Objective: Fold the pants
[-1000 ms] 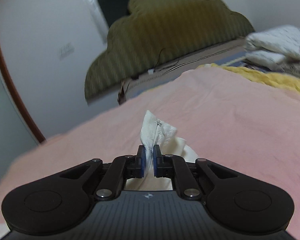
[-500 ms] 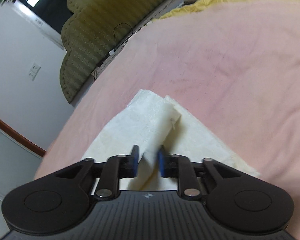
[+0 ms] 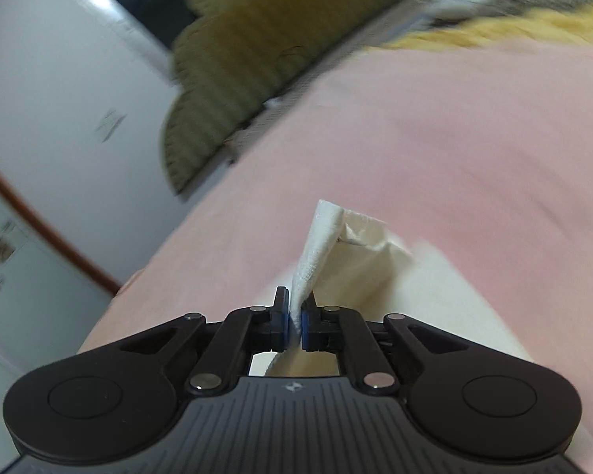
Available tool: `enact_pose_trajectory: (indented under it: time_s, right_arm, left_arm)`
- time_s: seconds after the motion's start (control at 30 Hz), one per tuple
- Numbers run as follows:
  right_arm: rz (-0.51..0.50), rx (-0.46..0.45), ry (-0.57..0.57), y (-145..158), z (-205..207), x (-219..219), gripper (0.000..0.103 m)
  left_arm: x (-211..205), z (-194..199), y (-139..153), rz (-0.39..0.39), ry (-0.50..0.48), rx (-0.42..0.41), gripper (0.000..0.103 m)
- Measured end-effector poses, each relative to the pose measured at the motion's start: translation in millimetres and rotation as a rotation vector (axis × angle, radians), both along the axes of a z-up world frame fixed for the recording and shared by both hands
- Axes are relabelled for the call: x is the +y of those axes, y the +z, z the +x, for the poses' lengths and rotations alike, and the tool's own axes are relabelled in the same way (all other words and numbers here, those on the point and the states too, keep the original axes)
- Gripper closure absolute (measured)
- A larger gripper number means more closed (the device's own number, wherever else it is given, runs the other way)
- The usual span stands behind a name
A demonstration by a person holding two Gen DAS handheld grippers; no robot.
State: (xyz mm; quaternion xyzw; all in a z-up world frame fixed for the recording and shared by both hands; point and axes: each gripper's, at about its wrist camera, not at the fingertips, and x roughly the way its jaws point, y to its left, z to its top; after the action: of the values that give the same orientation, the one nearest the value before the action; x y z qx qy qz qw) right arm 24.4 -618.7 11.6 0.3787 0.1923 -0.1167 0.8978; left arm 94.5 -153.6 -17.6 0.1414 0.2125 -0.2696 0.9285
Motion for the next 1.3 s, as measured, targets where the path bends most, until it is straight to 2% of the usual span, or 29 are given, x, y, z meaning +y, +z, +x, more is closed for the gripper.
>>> enact_pose_trajectory:
  time_s: [0.03,0.1,0.13,0.17,0.2,0.23,0.3,0.37,0.43,0.5,0.57,0.67,0.8,0.93,1.0,1.03,1.1,1.17,1.23,1.27,1.3]
  right_arm:
    - [-0.034,-0.056,0.013,19.7,7.0,2.5,0.097]
    - [-0.08,-0.232,0.054,58.7,6.5,11.8,0.097]
    - [-0.136,-0.324,0.068,77.4,-1.3,19.9,0.097]
    - [-0.19,-0.375,0.073,88.3,-10.4,27.0,0.097]
    - [-0.225,-0.386,0.069,92.8,-19.7,31.9,0.097]
    - [-0.238,-0.351,0.051,89.0,-27.9,34.0,0.097]
    - [-0.238,-0.193,0.002,62.3,-39.7,30.0,0.097]
    - [-0.181,-0.034,-0.059,17.8,-57.6,18.9,0.097]
    - [-0.086,0.03,-0.112,-19.8,-82.7,9.1,0.097]
    - [-0.008,0.055,-0.145,-43.7,-102.8,3.8,0.097]
    - [0.023,0.061,-0.16,-56.0,-119.3,3.1,0.097]
    - [0.018,0.051,-0.157,-55.5,-133.1,7.5,0.097]
    - [-0.033,0.082,-0.147,-55.7,-137.2,12.0,0.097]
    - [0.042,0.093,-0.16,-70.9,-148.1,11.5,0.097]
    - [0.041,0.098,-0.155,-75.5,-150.5,11.8,0.097]
    - [0.036,0.101,-0.145,-76.8,-149.2,10.5,0.097]
    - [0.058,0.101,-0.133,-77.8,-148.9,4.8,0.095]
    - [0.067,0.105,-0.154,-72.9,-155.9,0.5,0.092]
    - [0.013,0.11,-0.24,-64.0,-166.5,0.4,0.086]
    - [-0.048,0.119,-0.325,-57.7,-172.9,2.3,0.081]
    - [-0.128,0.125,-0.406,-48.9,-176.9,5.5,0.081]
  left_arm:
    - [6.0,3.9,14.8,-0.048,0.05,-0.049,0.096]
    - [22.9,2.3,48.0,-0.18,0.121,-0.151,0.096]
    - [28.1,-2.7,58.9,-0.214,0.132,-0.2,0.095]
    - [29.7,-9.9,65.8,-0.213,0.128,-0.247,0.096]
    - [26.3,-16.6,66.7,-0.171,0.099,-0.267,0.097]
    - [18.3,-24.0,61.0,-0.095,0.045,-0.256,0.097]
    - [7.0,-38.5,34.0,0.0,-0.087,-0.161,0.096]
    - [-0.4,-53.4,4.3,0.058,-0.191,-0.066,0.095]
    - [-8.2,-70.8,-18.8,0.123,-0.235,-0.049,0.095]
    - [-12.0,-81.3,-27.3,0.159,-0.246,-0.072,0.095]
    - [-9.9,-79.8,-24.8,0.145,-0.251,-0.063,0.095]
    - [2.5,-76.6,-16.8,0.106,-0.257,-0.044,0.095]
    - [6.3,-86.4,-29.8,0.163,-0.301,-0.045,0.095]
    - [7.6,-92.4,-40.9,0.196,-0.322,-0.042,0.094]
    - [5.2,-90.1,-45.9,0.225,-0.332,-0.044,0.094]
    - [3.2,-88.4,-48.3,0.244,-0.332,-0.041,0.088]
    - [4.3,-88.4,-47.4,0.256,-0.322,-0.047,0.085]
    - [9.6,-88.8,-42.1,0.234,-0.329,-0.041,0.072]
    - [15.8,-89.2,-34.0,0.204,-0.331,-0.019,0.06]
    - [18.0,-88.6,-29.8,0.187,-0.332,-0.007,0.057]
    - [18.8,-89.0,-24.5,0.161,-0.333,0.004,0.056]
